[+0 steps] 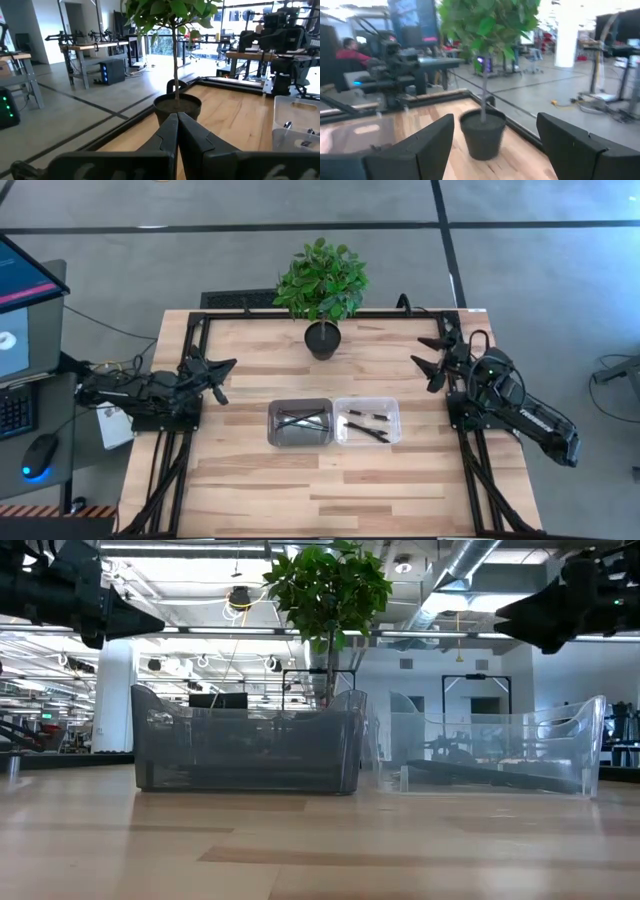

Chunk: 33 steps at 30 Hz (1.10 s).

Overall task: Sort pens & pencils
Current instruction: Return to Home Position

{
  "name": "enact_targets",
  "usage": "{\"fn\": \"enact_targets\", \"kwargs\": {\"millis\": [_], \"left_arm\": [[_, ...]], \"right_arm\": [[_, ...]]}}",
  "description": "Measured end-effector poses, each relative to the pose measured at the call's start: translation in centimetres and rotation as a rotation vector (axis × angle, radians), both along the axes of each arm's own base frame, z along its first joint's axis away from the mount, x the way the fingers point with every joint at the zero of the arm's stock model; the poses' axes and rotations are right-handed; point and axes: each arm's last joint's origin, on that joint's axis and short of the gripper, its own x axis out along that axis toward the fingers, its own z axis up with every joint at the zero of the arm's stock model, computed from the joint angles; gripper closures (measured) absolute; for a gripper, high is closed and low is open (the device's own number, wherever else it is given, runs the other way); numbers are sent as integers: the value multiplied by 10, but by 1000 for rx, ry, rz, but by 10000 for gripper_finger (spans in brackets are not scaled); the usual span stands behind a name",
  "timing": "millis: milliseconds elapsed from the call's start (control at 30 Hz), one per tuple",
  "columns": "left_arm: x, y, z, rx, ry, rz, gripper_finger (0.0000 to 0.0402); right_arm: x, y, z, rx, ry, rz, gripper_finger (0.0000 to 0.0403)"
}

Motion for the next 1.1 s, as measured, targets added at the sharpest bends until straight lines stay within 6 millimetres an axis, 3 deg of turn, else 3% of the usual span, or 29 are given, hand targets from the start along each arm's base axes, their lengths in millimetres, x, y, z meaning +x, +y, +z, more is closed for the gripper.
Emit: {"fn": "enact_targets", "kwargs": {"millis": [400, 833, 1100], "left_arm": [[0, 0, -5, -17, 44, 9, 402], [-3, 1, -24, -133, 147, 26, 402], [-3, 0, -24, -102, 170, 17, 402]], "right_arm": [[8, -7, -30, -14, -24, -49, 92], [8, -8, -36, 24, 29, -65, 92], [8, -8, -37, 27, 32, -65, 92]]}}
